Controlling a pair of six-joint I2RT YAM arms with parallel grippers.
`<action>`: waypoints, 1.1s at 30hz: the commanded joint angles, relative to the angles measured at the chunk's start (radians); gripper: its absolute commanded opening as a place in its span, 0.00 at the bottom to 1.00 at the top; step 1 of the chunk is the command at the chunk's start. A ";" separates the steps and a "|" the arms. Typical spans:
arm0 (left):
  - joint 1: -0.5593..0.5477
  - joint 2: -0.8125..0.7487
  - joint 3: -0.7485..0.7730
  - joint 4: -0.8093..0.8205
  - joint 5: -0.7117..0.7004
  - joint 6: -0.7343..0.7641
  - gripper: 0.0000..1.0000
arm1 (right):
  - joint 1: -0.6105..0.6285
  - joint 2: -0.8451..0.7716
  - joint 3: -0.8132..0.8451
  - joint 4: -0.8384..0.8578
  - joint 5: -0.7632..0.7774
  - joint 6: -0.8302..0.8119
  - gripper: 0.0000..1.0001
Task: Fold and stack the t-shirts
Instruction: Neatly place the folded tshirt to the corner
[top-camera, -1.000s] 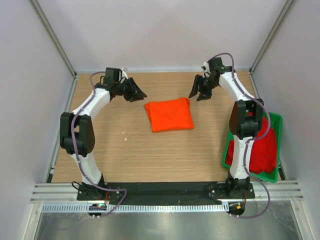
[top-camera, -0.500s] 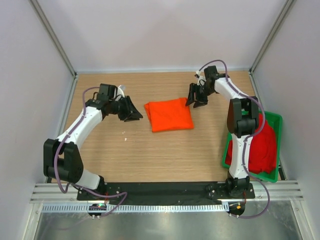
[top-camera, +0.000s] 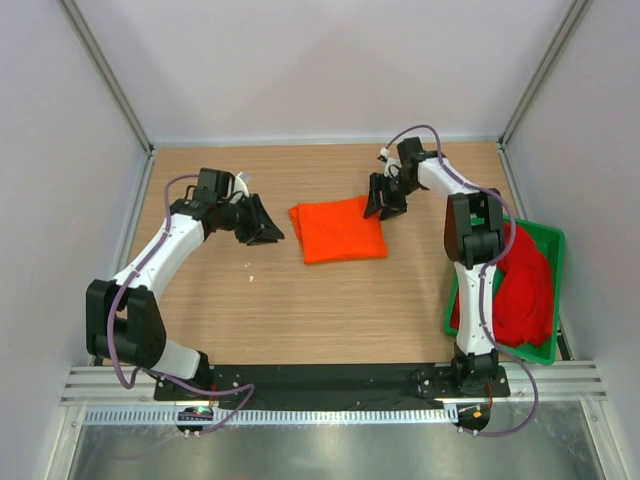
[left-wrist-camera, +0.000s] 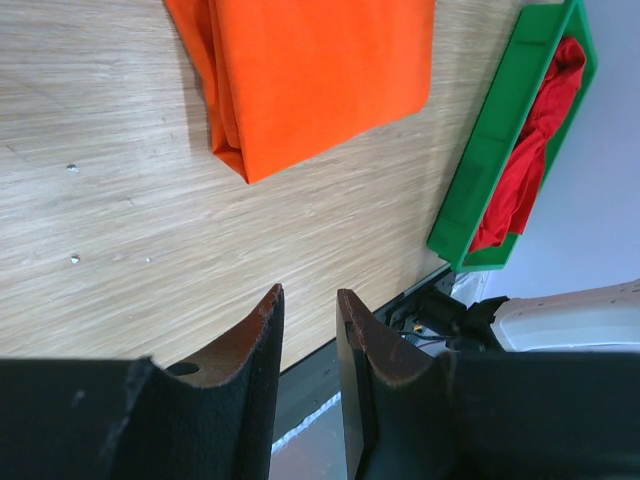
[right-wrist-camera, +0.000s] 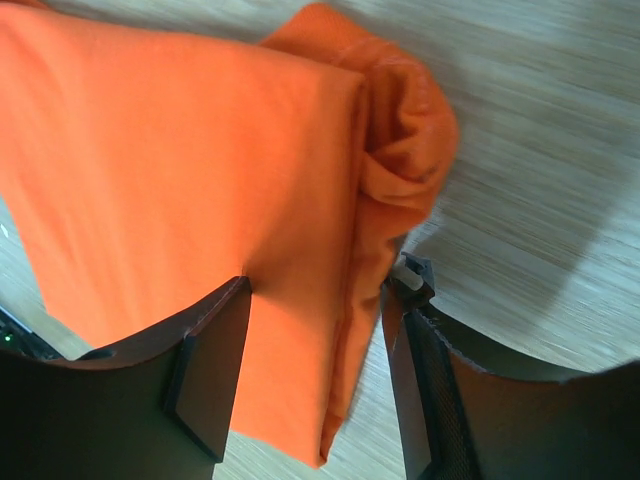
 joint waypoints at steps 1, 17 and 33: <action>-0.001 0.006 0.018 -0.009 0.018 0.017 0.29 | 0.031 0.011 0.016 -0.003 0.007 -0.029 0.61; 0.001 0.038 0.026 -0.034 0.024 0.042 0.28 | 0.085 -0.019 0.061 -0.079 0.218 0.044 0.10; 0.001 0.058 -0.063 -0.026 0.041 0.030 0.24 | 0.000 0.031 0.512 -0.381 0.754 -0.190 0.01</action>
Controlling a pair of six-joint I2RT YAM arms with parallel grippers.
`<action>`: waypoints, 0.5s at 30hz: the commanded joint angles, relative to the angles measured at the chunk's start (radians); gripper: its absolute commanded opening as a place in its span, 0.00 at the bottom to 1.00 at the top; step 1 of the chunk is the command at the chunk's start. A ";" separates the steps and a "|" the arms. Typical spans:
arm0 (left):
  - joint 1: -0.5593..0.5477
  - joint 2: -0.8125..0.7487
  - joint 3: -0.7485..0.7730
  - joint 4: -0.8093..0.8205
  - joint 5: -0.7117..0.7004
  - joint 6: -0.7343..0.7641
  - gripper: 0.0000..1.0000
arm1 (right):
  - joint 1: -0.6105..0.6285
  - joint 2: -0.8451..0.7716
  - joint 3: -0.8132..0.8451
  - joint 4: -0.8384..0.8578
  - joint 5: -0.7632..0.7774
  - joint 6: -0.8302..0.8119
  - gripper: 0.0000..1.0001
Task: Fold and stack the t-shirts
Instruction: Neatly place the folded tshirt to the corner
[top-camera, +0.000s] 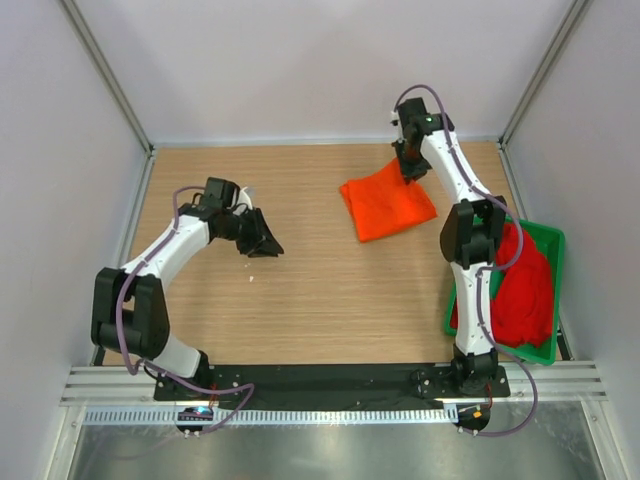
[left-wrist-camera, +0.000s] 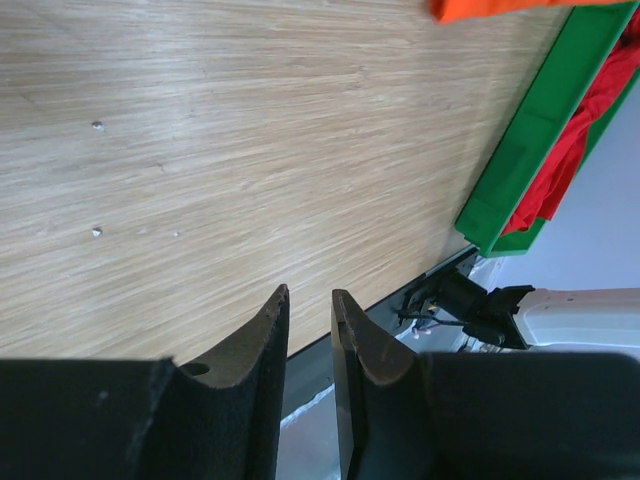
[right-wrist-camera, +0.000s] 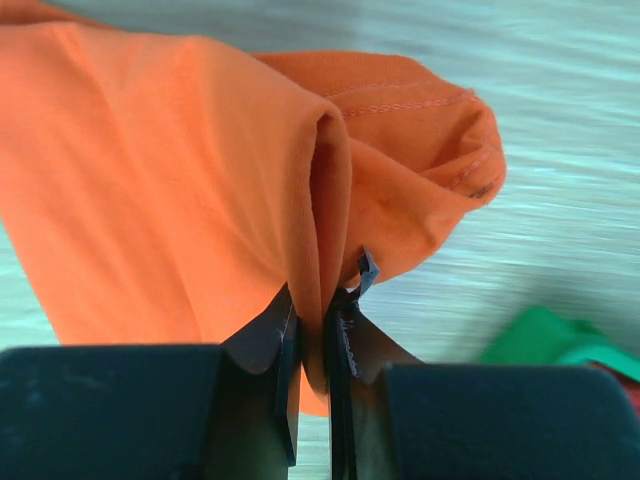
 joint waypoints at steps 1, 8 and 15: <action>0.001 0.013 -0.013 -0.002 0.033 0.002 0.24 | -0.060 0.013 0.071 -0.023 0.140 -0.099 0.01; -0.001 0.047 -0.039 -0.010 0.036 0.008 0.23 | -0.136 0.055 0.124 0.121 0.212 -0.217 0.01; -0.004 0.104 -0.025 -0.007 0.047 0.008 0.22 | -0.200 0.073 0.143 0.259 0.291 -0.269 0.01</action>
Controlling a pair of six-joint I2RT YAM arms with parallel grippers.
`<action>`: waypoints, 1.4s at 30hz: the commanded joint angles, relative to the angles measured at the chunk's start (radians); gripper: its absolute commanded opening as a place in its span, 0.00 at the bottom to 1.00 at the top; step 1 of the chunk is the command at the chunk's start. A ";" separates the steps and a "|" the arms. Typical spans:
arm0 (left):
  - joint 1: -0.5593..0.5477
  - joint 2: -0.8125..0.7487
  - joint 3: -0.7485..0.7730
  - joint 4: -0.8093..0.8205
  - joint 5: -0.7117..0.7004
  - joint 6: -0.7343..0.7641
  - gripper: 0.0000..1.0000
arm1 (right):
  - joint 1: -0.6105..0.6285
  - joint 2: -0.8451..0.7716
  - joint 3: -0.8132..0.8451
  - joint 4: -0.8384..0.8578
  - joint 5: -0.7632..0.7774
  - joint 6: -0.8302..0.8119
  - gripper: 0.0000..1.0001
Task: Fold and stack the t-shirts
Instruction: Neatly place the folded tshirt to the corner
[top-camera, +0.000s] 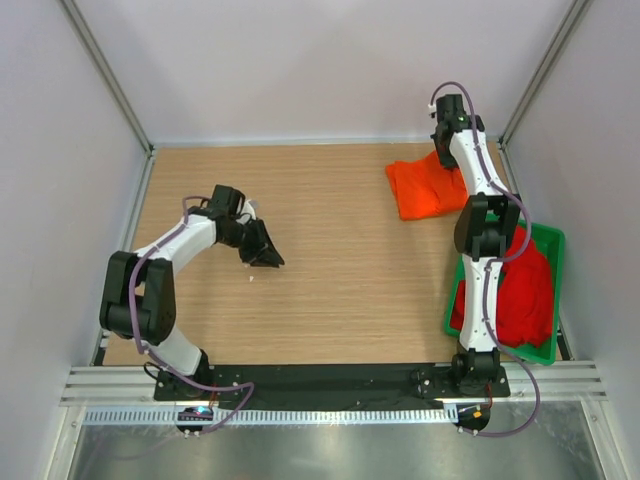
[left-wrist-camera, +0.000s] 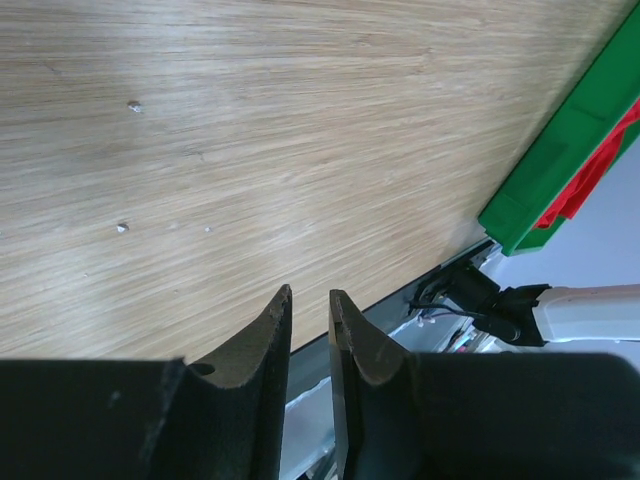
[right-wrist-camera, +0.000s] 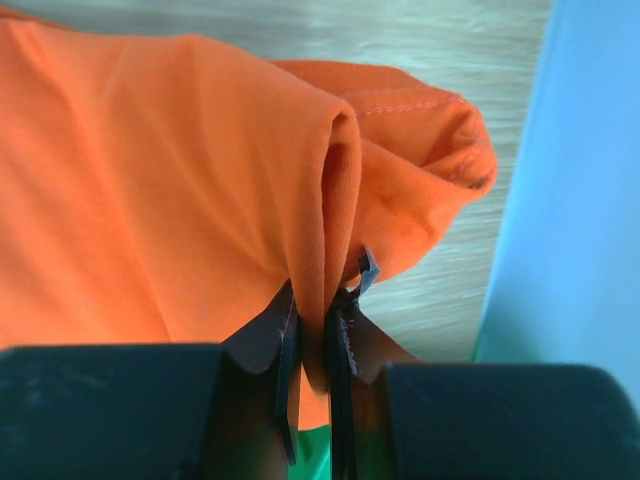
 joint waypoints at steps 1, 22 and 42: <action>-0.007 0.021 0.018 -0.008 0.039 0.005 0.22 | -0.022 -0.012 0.066 0.140 0.084 -0.057 0.01; -0.037 0.101 0.110 -0.134 -0.005 0.049 0.21 | -0.127 0.113 0.107 0.376 0.127 -0.066 0.01; -0.063 0.153 0.141 -0.123 -0.008 0.025 0.20 | -0.169 0.172 0.132 0.430 0.156 0.014 0.01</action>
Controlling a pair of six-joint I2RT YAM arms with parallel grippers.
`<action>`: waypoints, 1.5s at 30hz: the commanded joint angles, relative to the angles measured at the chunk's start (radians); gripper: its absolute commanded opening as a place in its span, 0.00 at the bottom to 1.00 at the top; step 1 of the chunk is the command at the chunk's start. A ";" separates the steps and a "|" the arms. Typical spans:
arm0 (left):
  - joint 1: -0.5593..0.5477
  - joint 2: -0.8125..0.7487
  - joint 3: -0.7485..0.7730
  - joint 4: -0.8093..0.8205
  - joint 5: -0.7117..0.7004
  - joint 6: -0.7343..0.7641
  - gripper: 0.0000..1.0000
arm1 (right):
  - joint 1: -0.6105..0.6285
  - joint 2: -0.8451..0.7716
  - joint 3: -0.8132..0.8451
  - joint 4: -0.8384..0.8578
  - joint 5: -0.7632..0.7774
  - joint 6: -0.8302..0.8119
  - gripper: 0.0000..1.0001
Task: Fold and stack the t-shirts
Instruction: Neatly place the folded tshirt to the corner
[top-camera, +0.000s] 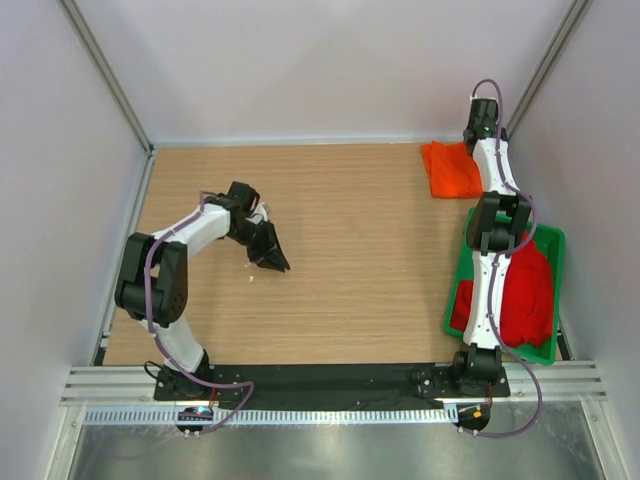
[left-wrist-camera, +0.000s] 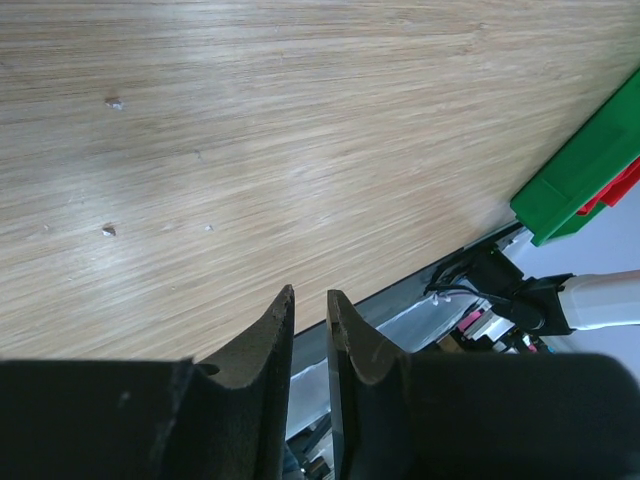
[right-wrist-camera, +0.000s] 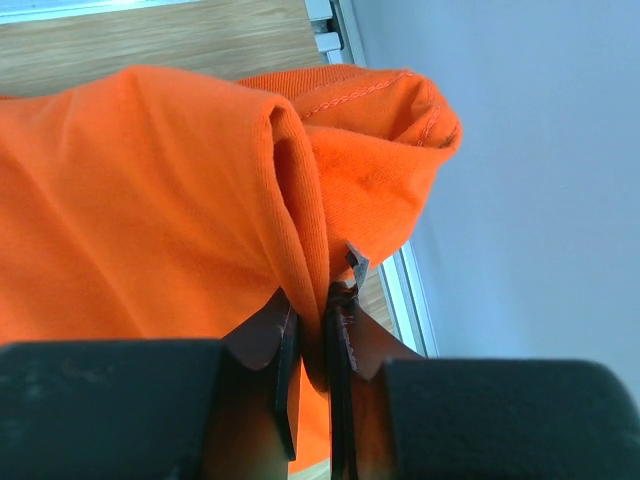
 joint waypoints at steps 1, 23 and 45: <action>-0.005 0.004 0.024 0.005 0.016 -0.002 0.20 | -0.004 0.015 0.059 0.072 0.026 0.025 0.01; -0.007 -0.065 0.022 0.087 0.033 -0.041 0.21 | 0.024 -0.264 0.030 -0.075 0.227 0.170 0.77; -0.002 -0.638 -0.337 0.269 0.013 -0.222 0.40 | 0.447 -1.331 -1.178 0.022 -0.635 0.845 0.92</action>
